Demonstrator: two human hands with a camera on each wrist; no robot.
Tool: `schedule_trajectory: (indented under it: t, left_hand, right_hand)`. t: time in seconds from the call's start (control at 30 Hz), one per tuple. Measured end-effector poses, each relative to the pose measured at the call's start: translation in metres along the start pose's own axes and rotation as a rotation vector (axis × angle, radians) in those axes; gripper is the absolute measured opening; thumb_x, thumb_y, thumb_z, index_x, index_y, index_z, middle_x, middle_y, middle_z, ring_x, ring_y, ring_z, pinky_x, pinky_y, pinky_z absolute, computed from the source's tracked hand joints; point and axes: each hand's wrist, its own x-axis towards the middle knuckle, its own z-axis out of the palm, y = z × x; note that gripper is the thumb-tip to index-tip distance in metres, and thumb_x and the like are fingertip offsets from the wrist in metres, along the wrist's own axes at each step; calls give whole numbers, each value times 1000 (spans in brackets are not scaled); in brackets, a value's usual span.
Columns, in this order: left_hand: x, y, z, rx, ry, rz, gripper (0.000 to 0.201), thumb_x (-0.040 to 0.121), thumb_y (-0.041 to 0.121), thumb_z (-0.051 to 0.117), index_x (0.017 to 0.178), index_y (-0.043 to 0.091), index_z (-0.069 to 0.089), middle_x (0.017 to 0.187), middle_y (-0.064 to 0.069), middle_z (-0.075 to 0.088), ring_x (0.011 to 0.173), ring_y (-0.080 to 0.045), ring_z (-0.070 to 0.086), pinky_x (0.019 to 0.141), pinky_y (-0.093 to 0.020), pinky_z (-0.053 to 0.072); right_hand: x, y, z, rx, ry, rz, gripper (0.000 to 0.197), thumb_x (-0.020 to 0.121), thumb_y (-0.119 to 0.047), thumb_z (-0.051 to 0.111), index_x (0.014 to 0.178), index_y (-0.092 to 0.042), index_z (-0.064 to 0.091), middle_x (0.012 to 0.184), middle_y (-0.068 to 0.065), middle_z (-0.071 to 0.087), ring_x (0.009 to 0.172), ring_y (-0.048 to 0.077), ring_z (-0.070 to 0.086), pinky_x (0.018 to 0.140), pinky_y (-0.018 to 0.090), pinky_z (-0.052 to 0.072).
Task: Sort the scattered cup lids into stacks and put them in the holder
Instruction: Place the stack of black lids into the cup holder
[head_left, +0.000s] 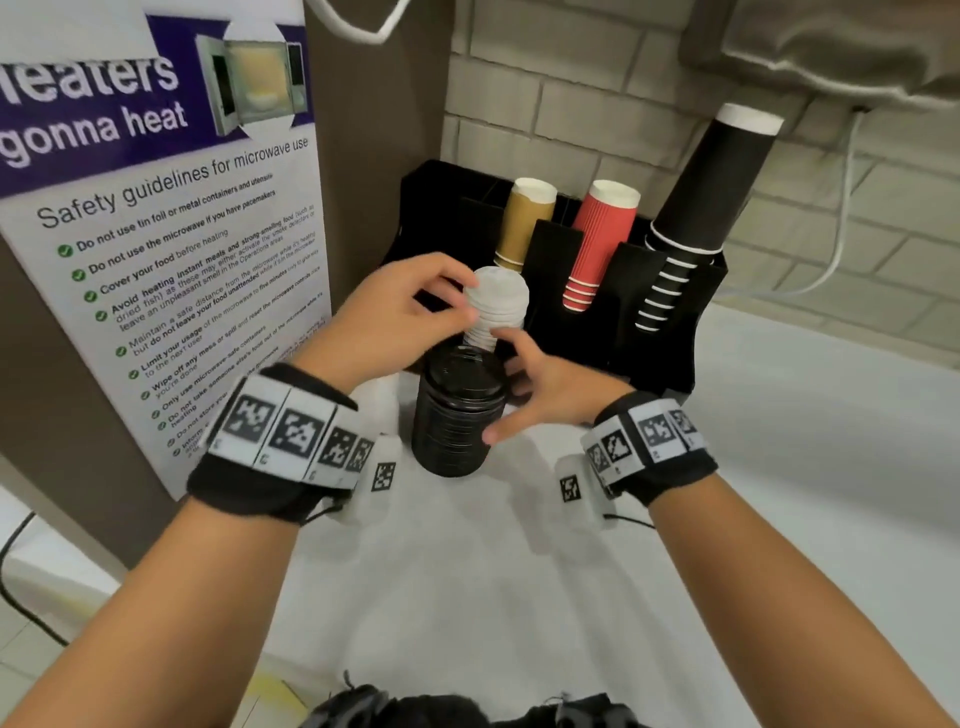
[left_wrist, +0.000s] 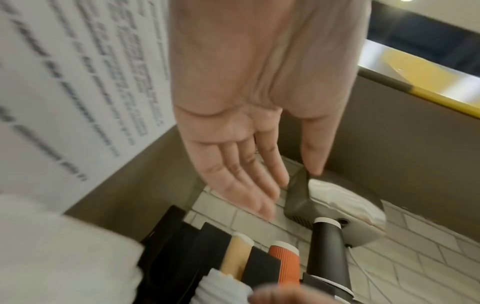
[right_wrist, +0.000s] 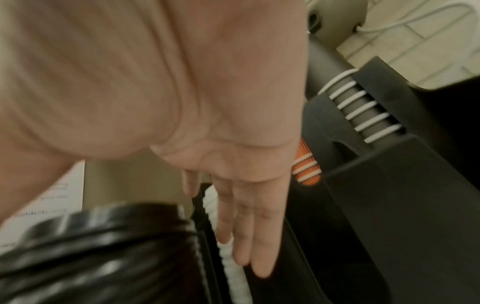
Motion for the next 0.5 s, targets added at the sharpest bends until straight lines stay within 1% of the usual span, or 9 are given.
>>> schedule_trajectory:
  t: [0.03,0.07,0.13,0.2,0.27,0.33,0.4,0.5]
  left_hand:
    - [-5,-2,-1,-108,70,-24,18,91,17,64,100,32,62,89,10,64,68,-6,64,64,-20,51]
    - [-11,-5,0,-203,121,-64,17,93,13,61,95,29,64,85,7,64,65,-6,64,62,-19,52]
    - [-22,-13,4,-346,179,-146,17,94,9,58,91,24,65,83,-1,62,60,-6,63,60,-18,50]
    - [-32,-20,8,-427,197,-204,15,93,8,58,90,21,65,81,-3,60,59,-8,60,61,-19,50]
    - [-40,-25,12,-476,197,-236,14,93,8,58,90,19,65,79,-1,60,59,-10,59,60,-19,51]
    - [-44,-27,14,-495,206,-244,14,93,7,58,89,18,65,78,-1,59,59,-10,58,60,-19,50]
    - [-45,-28,14,-495,219,-242,13,93,7,58,90,18,65,78,-1,58,59,-10,58,60,-19,51]
    - [-47,-30,11,-505,245,-227,14,92,7,59,90,19,66,78,0,60,59,-8,59,61,-17,51]
  right_hand:
    - [1,-8,-6,-23,16,-24,112,66,-31,88,148,-37,13,137,3,42,128,18,43,91,16,39]
    - [3,-15,-9,-60,28,-54,104,68,-34,87,147,-38,19,139,2,41,129,17,41,90,17,36]
    - [8,-29,-10,-169,26,-112,94,69,-39,84,145,-37,28,142,0,39,127,10,36,94,21,33]
    - [16,-41,-6,-278,-10,-148,93,68,-39,85,144,-32,33,138,-5,41,125,9,37,99,25,37]
    - [24,-48,0,-382,-56,-134,94,65,-41,86,143,-31,35,137,-4,45,125,15,43,103,34,44]
    - [31,-52,4,-469,-87,-106,92,64,-42,86,141,-34,36,134,-2,48,123,19,46,100,39,48]
    - [34,-53,6,-508,-94,-98,88,65,-41,85,139,-35,37,131,-1,50,120,21,49,96,40,50]
    - [35,-54,6,-490,-85,-112,84,66,-38,84,137,-35,40,129,-2,51,117,21,51,92,38,53]
